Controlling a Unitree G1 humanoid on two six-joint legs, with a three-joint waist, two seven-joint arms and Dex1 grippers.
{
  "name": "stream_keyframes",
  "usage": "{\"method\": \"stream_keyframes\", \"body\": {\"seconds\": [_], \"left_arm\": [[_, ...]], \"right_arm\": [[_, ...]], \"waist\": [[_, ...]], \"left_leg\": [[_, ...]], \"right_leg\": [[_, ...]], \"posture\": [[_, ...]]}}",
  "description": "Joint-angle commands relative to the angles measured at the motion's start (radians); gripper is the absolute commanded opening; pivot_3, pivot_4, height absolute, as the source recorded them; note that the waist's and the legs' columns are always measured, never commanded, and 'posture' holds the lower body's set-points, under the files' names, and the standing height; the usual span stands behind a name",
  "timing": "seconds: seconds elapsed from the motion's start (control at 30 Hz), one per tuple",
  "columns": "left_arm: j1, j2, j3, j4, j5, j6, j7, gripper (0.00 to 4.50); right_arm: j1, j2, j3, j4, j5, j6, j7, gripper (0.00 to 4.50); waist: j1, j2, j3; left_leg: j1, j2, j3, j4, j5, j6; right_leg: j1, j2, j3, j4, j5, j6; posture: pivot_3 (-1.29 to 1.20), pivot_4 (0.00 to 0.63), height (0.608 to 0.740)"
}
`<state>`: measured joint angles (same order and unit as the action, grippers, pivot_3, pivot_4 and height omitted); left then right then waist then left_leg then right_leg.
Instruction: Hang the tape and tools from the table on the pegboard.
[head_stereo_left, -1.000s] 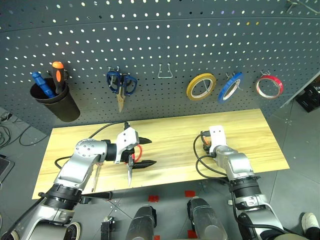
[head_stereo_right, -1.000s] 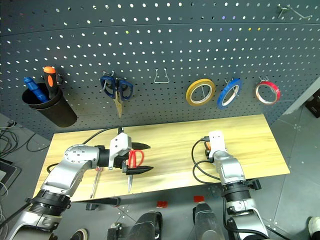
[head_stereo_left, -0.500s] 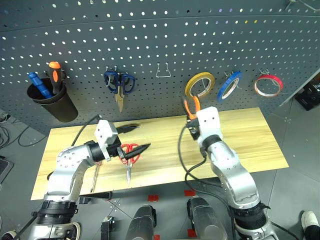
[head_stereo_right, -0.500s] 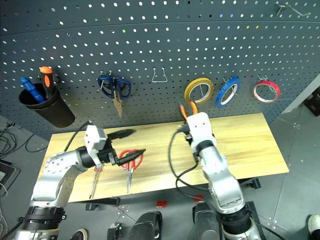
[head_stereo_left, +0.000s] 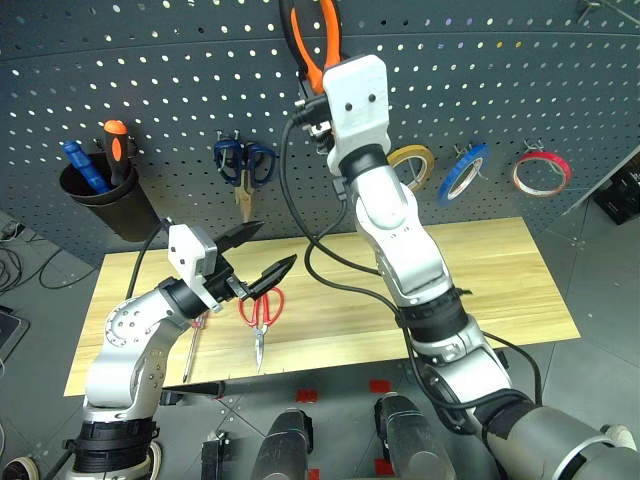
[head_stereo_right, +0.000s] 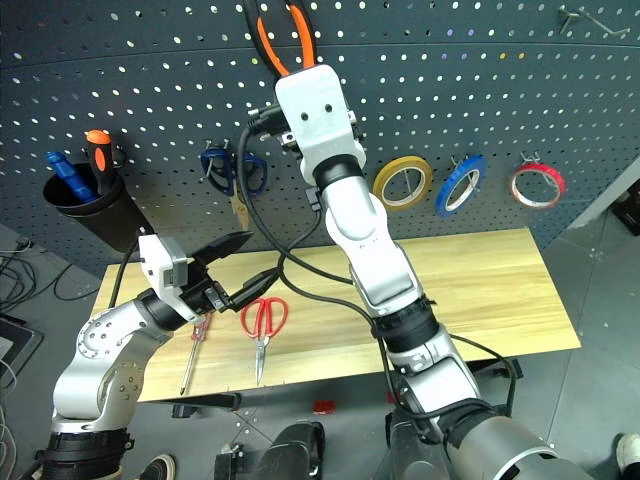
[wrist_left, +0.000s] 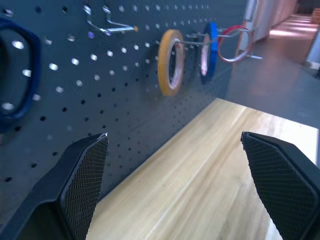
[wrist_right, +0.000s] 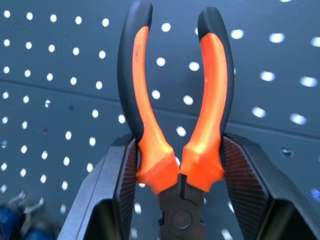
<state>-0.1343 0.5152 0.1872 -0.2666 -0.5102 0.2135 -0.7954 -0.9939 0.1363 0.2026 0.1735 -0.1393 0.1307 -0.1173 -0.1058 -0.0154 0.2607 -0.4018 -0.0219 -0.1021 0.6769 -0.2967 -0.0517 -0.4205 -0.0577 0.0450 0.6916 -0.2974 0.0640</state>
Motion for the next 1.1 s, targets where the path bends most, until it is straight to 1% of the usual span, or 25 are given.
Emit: {"method": "stream_keyframes", "body": {"seconds": [0.03, 0.2, 0.27, 0.4, 0.57, 0.77, 0.83, 0.93, 1.0, 1.1], "left_arm": [[-0.005, -0.007, 0.015, -0.048, -0.018, 0.004, 0.029, 4.5], [-0.01, -0.004, 0.007, -0.053, -0.012, 0.008, 0.043, 4.5], [-0.011, 0.002, -0.001, -0.052, 0.001, 0.005, 0.044, 4.5], [-0.011, 0.001, -0.01, -0.056, 0.014, 0.001, 0.049, 4.5], [-0.023, -0.003, -0.015, -0.051, 0.02, -0.001, 0.058, 4.5], [-0.033, -0.011, -0.009, -0.004, 0.037, -0.01, 0.081, 4.5], [-0.034, -0.014, -0.006, 0.009, 0.042, -0.004, 0.098, 4.5], [-0.022, -0.011, -0.008, 0.027, 0.051, 0.022, 0.124, 4.5], [-0.013, -0.015, -0.003, 0.04, 0.062, 0.047, 0.161, 4.5], [0.005, -0.014, -0.005, 0.044, 0.062, 0.076, 0.181, 4.5]], "right_arm": [[-0.089, 0.039, -0.021, 0.104, 0.002, -0.144, -0.026, 2.21], [-0.134, 0.043, -0.016, 0.316, -0.026, -0.304, -0.065, 2.21], [-0.114, 0.023, -0.002, 0.41, -0.063, -0.374, -0.099, 2.21], [-0.073, 0.009, 0.005, 0.524, -0.102, -0.452, -0.133, 2.21], [-0.033, 0.011, -0.015, 0.561, -0.1, -0.457, -0.137, 2.17], [0.055, 0.032, -0.086, 0.483, 0.046, -0.33, 0.001, 2.13], [0.084, 0.034, -0.093, 0.43, 0.082, -0.288, 0.036, 2.83], [0.134, 0.025, -0.083, 0.313, 0.117, -0.203, 0.093, 3.74], [0.187, 0.011, -0.07, 0.19, 0.152, -0.118, 0.154, 4.41], [0.273, -0.022, -0.043, -0.006, 0.218, 0.033, 0.268, 4.47]], "waist": [[0.0, 0.0, 0.0], [0.0, 0.0, 0.0], [0.0, 0.0, 0.0], [0.01, 0.0, 0.0], [0.02, 0.0, 0.0], [0.023, -0.001, 0.0], [0.024, -0.001, -0.001], [0.026, -0.001, -0.001], [0.025, -0.001, -0.001], [0.024, -0.001, 0.0]], "left_leg": [[0.0, 0.0, 0.0, 0.0, 0.0, 0.0], [0.0, 0.0, 0.001, 0.0, 0.0, -0.001], [0.0, 0.0, 0.001, 0.0, 0.0, -0.001], [0.001, 0.0, 0.002, 0.0, 0.001, -0.001], [0.001, 0.0, 0.003, 0.0, 0.001, -0.001], [0.002, 0.001, 0.003, 0.001, 0.001, -0.002], [0.002, 0.001, 0.003, 0.001, 0.001, -0.002], [0.002, 0.0, 0.002, 0.001, 0.001, -0.001], [0.001, 0.0, 0.003, 0.001, 0.001, -0.001], [0.001, 0.001, 0.002, 0.0, 0.001, -0.001]], "right_leg": [[0.0, 0.0, 0.0, 0.0, 0.0, 0.0], [0.0, 0.0, 0.0, 0.001, 0.0, 0.0], [-0.001, 0.0, 0.0, 0.002, 0.0, 0.0], [-0.001, 0.0, 0.0, 0.004, 0.0, 0.0], [-0.001, 0.0, 0.0, 0.004, 0.0, 0.0], [0.0, 0.0, 0.0, 0.005, 0.0, 0.0], [0.0, 0.0, 0.0, 0.005, 0.0, 0.0], [0.0, 0.0, 0.0, 0.005, 0.0, 0.0], [-0.001, 0.0, 0.0, 0.005, 0.0, 0.0], [-0.001, 0.0, 0.0, 0.004, 0.0, 0.0]], "posture": [[0.02, 0.227, 0.74], [0.03, 0.226, 0.74], [0.03, 0.226, 0.74], [0.08, 0.223, 0.74], [0.08, 0.235, 0.74], [0.06, 0.235, 0.74], [0.05, 0.238, 0.74], [0.05, 0.238, 0.74], [0.05, 0.238, 0.74], [0.03, 0.242, 0.74]]}}
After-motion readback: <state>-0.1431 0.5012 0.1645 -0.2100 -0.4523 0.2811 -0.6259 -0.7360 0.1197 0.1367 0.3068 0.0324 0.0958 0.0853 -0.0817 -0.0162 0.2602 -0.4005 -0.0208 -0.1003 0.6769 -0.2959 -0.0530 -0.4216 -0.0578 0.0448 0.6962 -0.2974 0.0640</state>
